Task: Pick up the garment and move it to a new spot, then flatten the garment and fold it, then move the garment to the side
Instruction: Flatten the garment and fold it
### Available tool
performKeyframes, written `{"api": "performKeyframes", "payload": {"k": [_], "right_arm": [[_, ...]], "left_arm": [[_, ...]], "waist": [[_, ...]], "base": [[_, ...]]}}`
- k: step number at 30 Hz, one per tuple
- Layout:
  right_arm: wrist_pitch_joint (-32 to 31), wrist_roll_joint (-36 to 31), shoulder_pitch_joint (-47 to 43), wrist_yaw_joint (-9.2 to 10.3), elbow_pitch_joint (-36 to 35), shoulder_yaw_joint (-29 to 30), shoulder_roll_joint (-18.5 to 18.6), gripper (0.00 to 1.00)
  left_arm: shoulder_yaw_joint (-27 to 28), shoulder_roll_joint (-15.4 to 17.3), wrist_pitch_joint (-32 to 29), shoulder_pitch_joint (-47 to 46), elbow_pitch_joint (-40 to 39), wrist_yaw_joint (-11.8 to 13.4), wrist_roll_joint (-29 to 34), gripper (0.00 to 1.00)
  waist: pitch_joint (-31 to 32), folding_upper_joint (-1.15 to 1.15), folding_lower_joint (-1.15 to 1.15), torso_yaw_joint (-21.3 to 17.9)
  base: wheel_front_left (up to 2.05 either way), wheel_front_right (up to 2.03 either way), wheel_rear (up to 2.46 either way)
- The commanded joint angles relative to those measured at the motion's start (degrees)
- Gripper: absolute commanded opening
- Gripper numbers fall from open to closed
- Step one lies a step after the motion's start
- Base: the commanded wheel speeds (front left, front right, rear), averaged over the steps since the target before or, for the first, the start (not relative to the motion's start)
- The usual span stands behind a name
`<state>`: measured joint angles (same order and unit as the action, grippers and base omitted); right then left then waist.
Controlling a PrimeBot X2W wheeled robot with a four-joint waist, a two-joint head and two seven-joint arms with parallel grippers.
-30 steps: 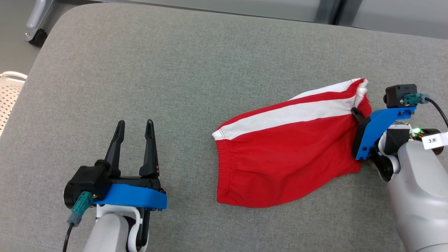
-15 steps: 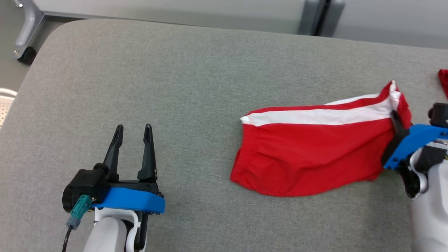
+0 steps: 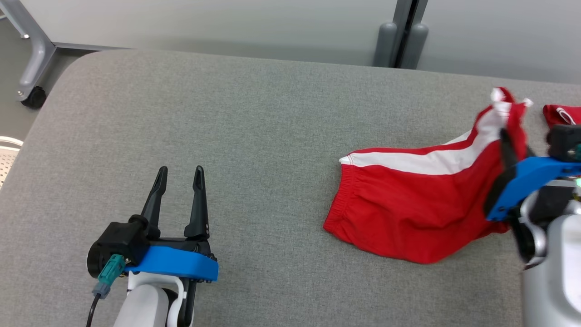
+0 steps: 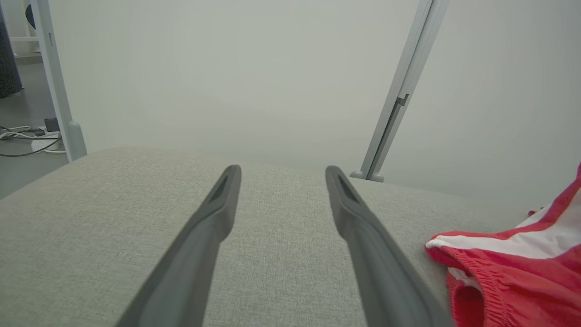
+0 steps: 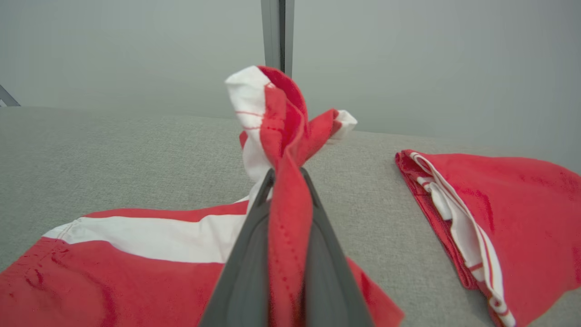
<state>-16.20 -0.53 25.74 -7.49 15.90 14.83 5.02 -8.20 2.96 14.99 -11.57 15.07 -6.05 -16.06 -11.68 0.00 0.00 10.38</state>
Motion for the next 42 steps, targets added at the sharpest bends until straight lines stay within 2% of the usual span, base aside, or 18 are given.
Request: {"api": "performKeyframes", "payload": {"k": [1, 5, 8, 12, 19, 20, 21, 22, 23, 25, 27, 30, 33, 37, 42], "right_arm": [[-0.76, 1.27, -1.53, -0.01, -1.53, -2.57, -0.85, 0.0], [-2.61, 3.36, -2.66, -0.01, -3.5, -9.46, -1.83, 0.0], [-3.72, 4.34, -2.76, -0.01, -2.19, -14.0, -2.08, 0.0], [-4.32, 8.02, -1.11, -0.01, 1.72, -19.41, -2.05, 0.0], [-2.79, 11.81, 2.28, -0.01, 10.01, -24.85, -2.03, 0.0], [-2.78, 12.09, 2.62, -0.01, 11.06, -25.83, -2.03, 0.14], [-2.56, 12.07, 3.06, -0.01, 11.87, -26.74, -2.03, 0.47], [-2.46, 12.57, 3.33, -0.01, 12.58, -27.58, -2.03, 0.93], [-2.42, 13.24, 3.44, -0.01, 13.38, -28.29, -2.02, 1.0], [-1.5, 14.84, 3.82, -0.01, 14.01, -29.42, -2.02, 1.0], [-0.38, 19.44, 3.78, -0.01, 13.51, -30.96, -2.04, 1.0], [1.69, 28.2, 4.71, -0.01, 10.38, -33.35, -2.02, 1.0], [4.0, 30.82, 4.77, -0.01, 6.2, -33.87, -1.99, 1.0], [4.59, 25.51, 1.85, -0.01, 1.45, -28.48, -1.66, 1.0], [2.51, 16.45, -4.01, -0.02, -2.9, -19.46, 1.2, 1.0]], "left_arm": [[0.02, -0.02, 0.24, 0.43, 0.17, -0.22, 0.06, 1.0], [-0.01, -0.03, 0.24, 0.72, 0.27, -0.35, 0.23, 1.0], [-0.12, -0.04, 0.24, 0.68, 0.28, -0.46, 0.22, 1.0], [-0.74, -0.06, 0.24, 0.52, 0.36, -0.64, -0.05, 1.0], [-1.23, -0.08, 0.24, 0.26, 0.16, -0.66, -0.83, 1.0], [-1.3, -0.08, 0.24, 0.31, 0.16, -0.62, -0.95, 1.0], [-1.42, -0.08, 0.24, 0.36, 0.16, -0.54, -1.04, 1.0], [-1.53, -0.07, 0.24, 0.42, 0.14, -0.47, -1.05, 1.0], [-1.68, -0.07, 0.24, 0.48, 0.14, -0.41, -1.06, 1.0], [-1.9, -0.08, 0.24, 0.6, 0.17, -0.21, -1.24, 1.0], [-1.86, -0.08, 0.24, 0.73, 0.24, 0.02, -1.32, 1.0], [-1.34, -0.08, 0.24, 1.0, 0.23, 0.12, -1.18, 1.0], [-0.73, -0.08, 0.24, 1.44, -0.14, 0.26, -0.72, 1.0], [-0.32, -0.08, 0.24, 2.01, -0.46, 0.22, -0.34, 1.0], [-0.12, -0.06, 0.24, 2.17, -0.48, 0.03, 0.08, 1.0]], "waist": [[0.5, 0.0, 0.0, 0.17], [1.24, 0.0, 0.0, 0.72], [1.41, 0.0, 0.0, 1.12], [1.16, 0.0, 0.0, 2.12], [0.57, 0.0, 0.0, 3.72], [0.54, 0.0, 0.0, 3.86], [0.54, 0.0, 0.0, 4.0], [0.55, 0.0, 0.0, 4.13], [0.6, 0.0, 0.0, 4.23], [0.71, 0.0, 0.0, 4.34], [0.92, 0.0, 0.0, 4.25], [1.35, 0.0, 0.0, 3.76], [1.94, 0.0, 0.0, 2.84], [2.81, 0.0, 0.0, 1.54], [3.24, 0.0, 0.0, 0.29]], "base": [[0.0, 0.0, 0.0], [0.0, 0.0, 0.0], [0.0, 0.0, 0.0], [0.0, 0.0, 0.0], [0.0, 0.0, 0.0], [0.0, 0.0, 0.0], [0.0, 0.0, 0.0], [0.0, 0.0, 0.0], [0.0, 0.0, 0.0], [0.0, 0.0, 0.0], [0.0, 0.0, 0.0], [0.0, 0.0, 0.0], [0.0, 0.0, 0.0], [0.0, 0.0, 0.0], [0.0, 0.0, 0.0]]}}
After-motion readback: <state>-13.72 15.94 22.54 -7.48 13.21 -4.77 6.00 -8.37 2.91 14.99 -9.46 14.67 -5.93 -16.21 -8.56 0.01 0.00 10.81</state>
